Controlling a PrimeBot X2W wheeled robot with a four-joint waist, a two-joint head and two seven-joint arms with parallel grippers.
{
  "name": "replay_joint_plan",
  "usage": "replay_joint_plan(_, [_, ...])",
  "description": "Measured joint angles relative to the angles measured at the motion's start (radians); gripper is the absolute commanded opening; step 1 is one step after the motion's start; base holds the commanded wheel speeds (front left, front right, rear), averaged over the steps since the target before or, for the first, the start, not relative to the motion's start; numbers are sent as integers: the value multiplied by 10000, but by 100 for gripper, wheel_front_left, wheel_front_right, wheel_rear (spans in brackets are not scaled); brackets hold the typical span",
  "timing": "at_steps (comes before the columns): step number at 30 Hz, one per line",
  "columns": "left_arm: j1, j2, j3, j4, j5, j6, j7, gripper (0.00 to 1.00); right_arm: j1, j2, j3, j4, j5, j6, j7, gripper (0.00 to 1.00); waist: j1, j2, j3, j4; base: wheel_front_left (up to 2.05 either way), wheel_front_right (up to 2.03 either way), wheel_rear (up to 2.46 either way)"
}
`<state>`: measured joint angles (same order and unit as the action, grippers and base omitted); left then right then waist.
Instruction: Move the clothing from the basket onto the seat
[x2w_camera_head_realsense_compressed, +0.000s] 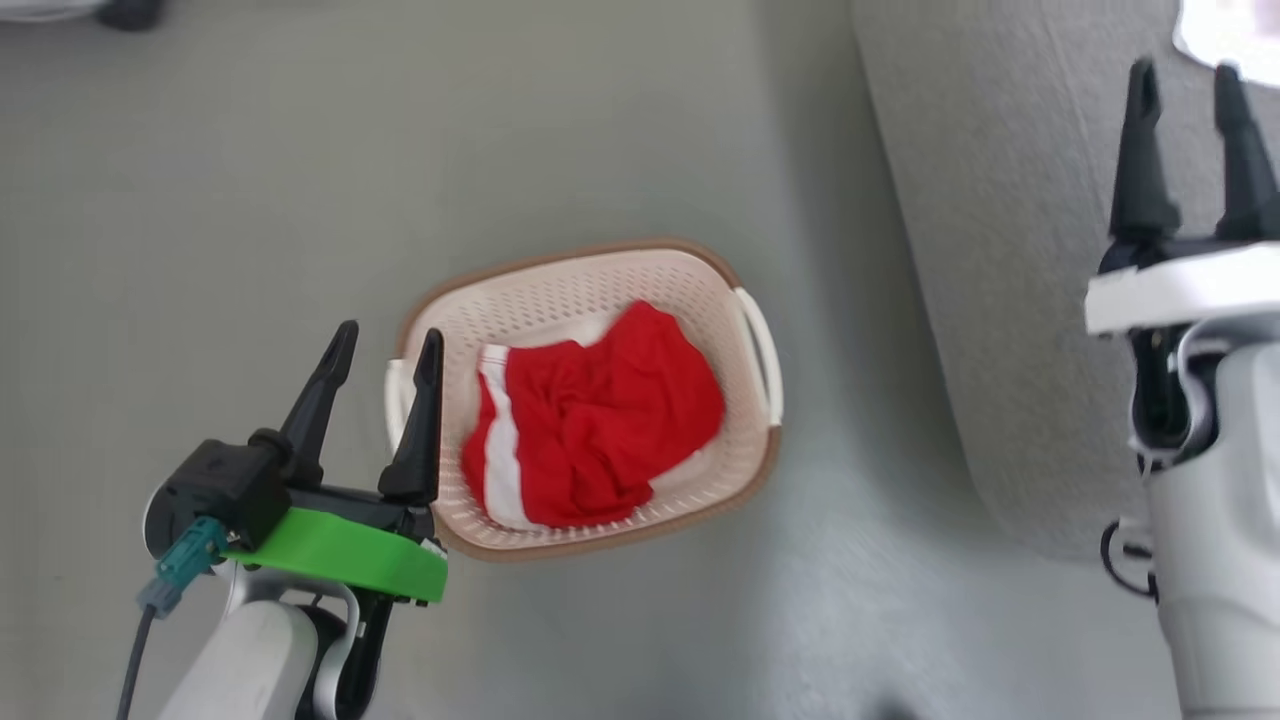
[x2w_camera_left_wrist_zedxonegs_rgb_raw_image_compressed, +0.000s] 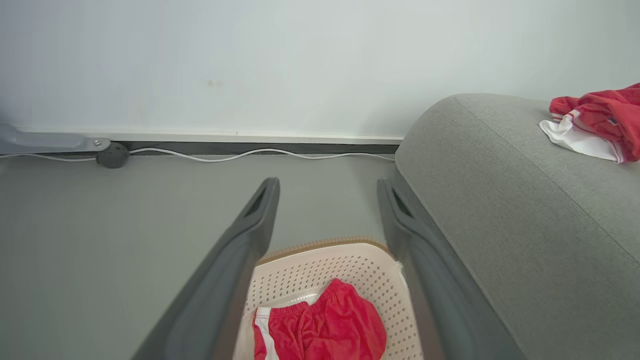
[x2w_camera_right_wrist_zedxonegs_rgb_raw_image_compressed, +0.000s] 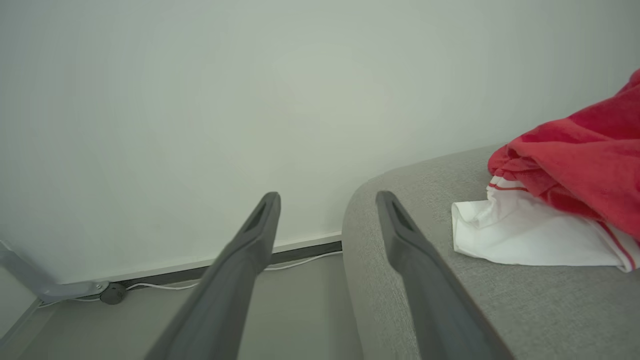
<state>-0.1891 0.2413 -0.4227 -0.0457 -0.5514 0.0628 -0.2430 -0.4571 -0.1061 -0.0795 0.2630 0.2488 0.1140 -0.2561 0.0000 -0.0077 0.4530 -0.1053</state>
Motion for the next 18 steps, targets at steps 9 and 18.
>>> replay_joint_plan(9, [291, -378, -77, 936, -86, -196, -50, 100, 1851, 104, 222, -219, -711, -10, 0, 100, 0, 0, -1183, 1184, 0, 0, 0])
replay_joint_plan(18, [1166, -255, 456, 1452, -127, -198, -56, 100, 3285, 497, 1438, 17, -1256, -8, 2, 100, 0, 0, -2638, 1952, 0, 0, 0])
